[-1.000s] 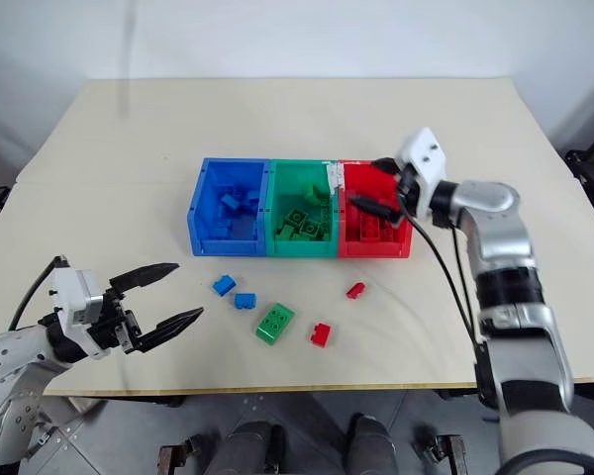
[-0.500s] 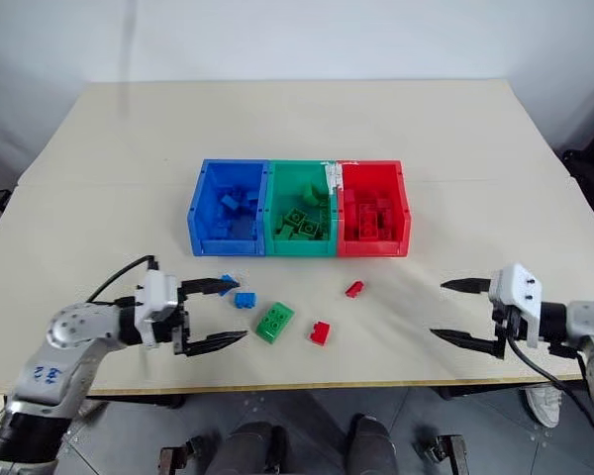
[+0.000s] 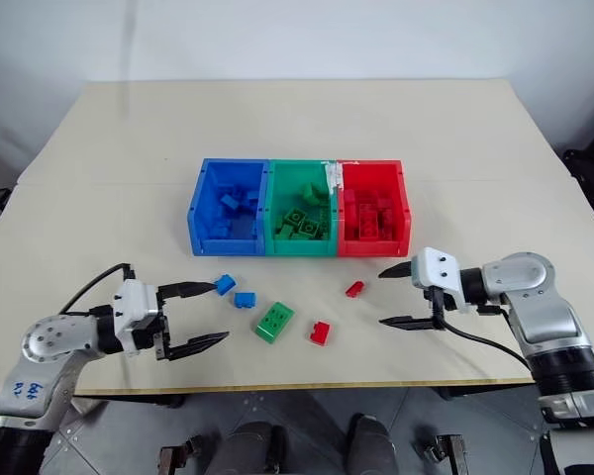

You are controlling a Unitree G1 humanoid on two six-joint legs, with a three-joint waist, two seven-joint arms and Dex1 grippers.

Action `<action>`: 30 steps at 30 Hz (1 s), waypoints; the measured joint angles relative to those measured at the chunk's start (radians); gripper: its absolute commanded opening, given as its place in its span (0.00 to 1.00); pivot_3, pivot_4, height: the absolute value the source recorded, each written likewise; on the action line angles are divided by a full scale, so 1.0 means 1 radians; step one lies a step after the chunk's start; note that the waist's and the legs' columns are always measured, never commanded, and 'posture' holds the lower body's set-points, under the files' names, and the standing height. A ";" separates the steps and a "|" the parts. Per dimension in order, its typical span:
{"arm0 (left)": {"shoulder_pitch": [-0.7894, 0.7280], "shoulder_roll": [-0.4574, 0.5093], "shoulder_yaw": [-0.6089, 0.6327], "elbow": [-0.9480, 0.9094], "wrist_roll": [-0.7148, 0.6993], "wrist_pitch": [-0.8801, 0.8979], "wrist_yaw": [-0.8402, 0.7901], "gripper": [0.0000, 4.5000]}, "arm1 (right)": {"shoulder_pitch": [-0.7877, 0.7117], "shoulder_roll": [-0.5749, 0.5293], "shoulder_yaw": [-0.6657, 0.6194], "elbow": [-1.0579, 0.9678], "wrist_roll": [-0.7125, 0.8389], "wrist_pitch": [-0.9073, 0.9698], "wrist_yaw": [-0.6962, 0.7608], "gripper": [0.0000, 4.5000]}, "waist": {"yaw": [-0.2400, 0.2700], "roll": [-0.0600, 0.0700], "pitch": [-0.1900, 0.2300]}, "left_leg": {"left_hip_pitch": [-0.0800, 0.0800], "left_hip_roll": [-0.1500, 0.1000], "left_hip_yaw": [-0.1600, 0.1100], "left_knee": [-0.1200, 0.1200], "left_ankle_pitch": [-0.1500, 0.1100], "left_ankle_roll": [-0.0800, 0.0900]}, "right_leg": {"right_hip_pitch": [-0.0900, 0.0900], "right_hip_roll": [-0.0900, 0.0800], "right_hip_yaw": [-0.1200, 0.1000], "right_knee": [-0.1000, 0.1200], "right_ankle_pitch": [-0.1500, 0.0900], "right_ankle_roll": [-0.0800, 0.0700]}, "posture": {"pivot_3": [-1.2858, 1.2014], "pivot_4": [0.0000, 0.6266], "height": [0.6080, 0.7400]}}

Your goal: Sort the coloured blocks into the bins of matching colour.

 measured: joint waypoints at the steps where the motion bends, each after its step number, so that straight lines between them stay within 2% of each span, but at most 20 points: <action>1: 0.030 0.008 0.017 -0.011 -0.003 0.002 0.004 1.00 | -0.041 0.032 0.028 0.026 -0.018 -0.010 0.000 1.00 | -0.005 0.000 0.000 | 0.000 0.000 0.000 0.000 0.000 0.000 | 0.000 0.000 0.000 0.000 0.000 0.000 | 0.52 0.24 1.00; 7: 0.113 0.008 0.078 -0.090 -0.011 0.022 0.049 1.00 | -0.154 0.128 0.116 0.167 -0.109 -0.104 -0.015 1.00 | -0.003 0.000 0.000 | -0.001 -0.002 -0.002 0.000 0.000 0.000 | 0.000 -0.001 -0.001 0.000 0.000 0.000 | 0.52 0.24 1.00; 8: 0.121 0.003 0.080 -0.103 -0.011 0.024 0.059 1.00 | -0.167 0.131 0.127 0.188 -0.118 -0.113 -0.015 0.96 | -0.004 0.000 0.000 | -0.001 -0.002 -0.002 0.000 0.000 0.000 | 0.000 -0.001 -0.001 0.000 0.000 0.000 | 0.52 0.24 1.00; 11: 0.143 -0.010 0.080 -0.140 -0.011 0.031 0.081 1.00 | -0.197 0.133 0.146 0.223 -0.134 -0.142 0.002 0.78 | -0.008 0.000 0.000 | 0.000 -0.002 -0.002 0.000 0.000 0.000 | 0.001 -0.001 -0.002 0.000 0.000 0.000 | 0.52 0.24 1.00; 19: 0.156 -0.010 0.089 -0.158 -0.012 0.034 0.102 1.00 | -0.216 0.116 0.155 0.280 -0.146 -0.214 0.048 0.18 | -0.008 -0.001 -0.001 | 0.001 -0.001 -0.002 0.001 0.000 0.000 | 0.002 -0.001 -0.001 0.001 0.000 0.000 | 0.52 0.24 1.00; 21: 0.154 -0.010 0.090 -0.158 -0.012 0.034 0.102 1.00 | -0.216 0.107 0.148 0.285 -0.147 -0.216 0.047 0.07 | -0.007 -0.001 -0.001 | 0.001 -0.001 -0.002 0.001 0.000 0.000 | 0.002 -0.001 -0.001 0.001 0.000 0.000 | 0.52 0.24 1.00; 24: 0.132 -0.015 0.087 -0.156 -0.012 0.034 0.103 1.00 | -0.194 0.094 0.114 0.278 -0.125 -0.189 0.038 0.07 | -0.005 -0.001 0.000 | 0.001 -0.001 -0.003 0.001 0.000 0.000 | 0.002 -0.001 -0.002 0.001 0.000 0.000 | 0.52 0.24 1.00; 30: 0.063 -0.044 0.078 -0.156 -0.042 0.058 0.123 1.00 | -0.166 0.085 -0.028 0.200 -0.006 -0.004 -0.039 0.07 | -0.009 0.000 0.000 | 0.000 -0.001 -0.003 0.000 0.000 0.000 | 0.001 -0.001 -0.002 0.001 0.000 0.000 | 0.52 0.24 1.00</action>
